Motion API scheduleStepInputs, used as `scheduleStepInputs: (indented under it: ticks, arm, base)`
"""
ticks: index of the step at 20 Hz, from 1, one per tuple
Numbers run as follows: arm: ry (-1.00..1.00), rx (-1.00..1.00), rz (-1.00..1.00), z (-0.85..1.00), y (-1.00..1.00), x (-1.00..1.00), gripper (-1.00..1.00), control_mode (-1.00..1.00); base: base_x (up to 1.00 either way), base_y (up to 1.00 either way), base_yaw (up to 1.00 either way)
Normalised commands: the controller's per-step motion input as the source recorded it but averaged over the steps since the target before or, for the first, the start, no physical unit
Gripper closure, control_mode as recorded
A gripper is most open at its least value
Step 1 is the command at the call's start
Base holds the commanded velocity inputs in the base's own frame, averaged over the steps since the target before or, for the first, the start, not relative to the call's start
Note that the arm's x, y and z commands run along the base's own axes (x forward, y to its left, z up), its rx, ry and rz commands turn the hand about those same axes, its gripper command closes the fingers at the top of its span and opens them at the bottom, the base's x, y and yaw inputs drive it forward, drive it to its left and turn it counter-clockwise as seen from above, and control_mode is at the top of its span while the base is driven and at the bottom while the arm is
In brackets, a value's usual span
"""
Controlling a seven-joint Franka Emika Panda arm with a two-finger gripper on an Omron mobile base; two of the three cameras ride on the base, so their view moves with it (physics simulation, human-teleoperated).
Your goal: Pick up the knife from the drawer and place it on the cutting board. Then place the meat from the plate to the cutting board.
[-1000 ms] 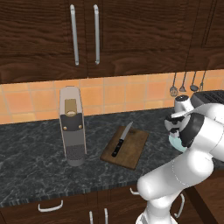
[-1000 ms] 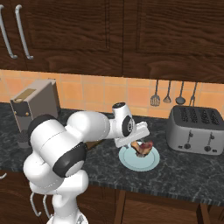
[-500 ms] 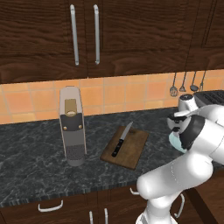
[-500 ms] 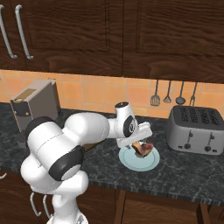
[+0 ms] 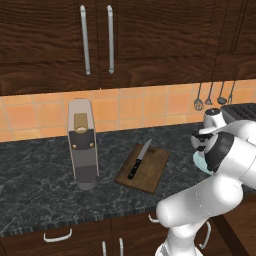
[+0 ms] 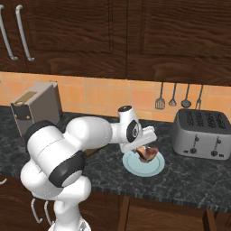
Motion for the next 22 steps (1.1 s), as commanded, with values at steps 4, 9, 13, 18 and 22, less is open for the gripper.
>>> scheduleStepInputs:
  ticks: [4,9,13,18,22]
  arm:
    - [0.0,0.0,0.0,0.0,-0.03,-0.04,1.0,-1.0]
    - [-0.23,0.12,0.02,0.19,0.1,-0.22,1.0,-1.0]
    - [-0.51,0.17,0.09,0.49,0.96,-0.05,1.0,-1.0]
    - [-0.33,0.07,0.09,0.58,1.0,0.11,1.0,-1.0]
    - [0.06,0.0,0.16,0.54,1.0,0.06,1.0,-1.0]
  base:
    - [0.0,0.0,0.0]
    - [0.0,0.0,0.0]
    - [0.0,0.0,0.0]
    - [0.0,0.0,0.0]
    - [0.0,0.0,0.0]
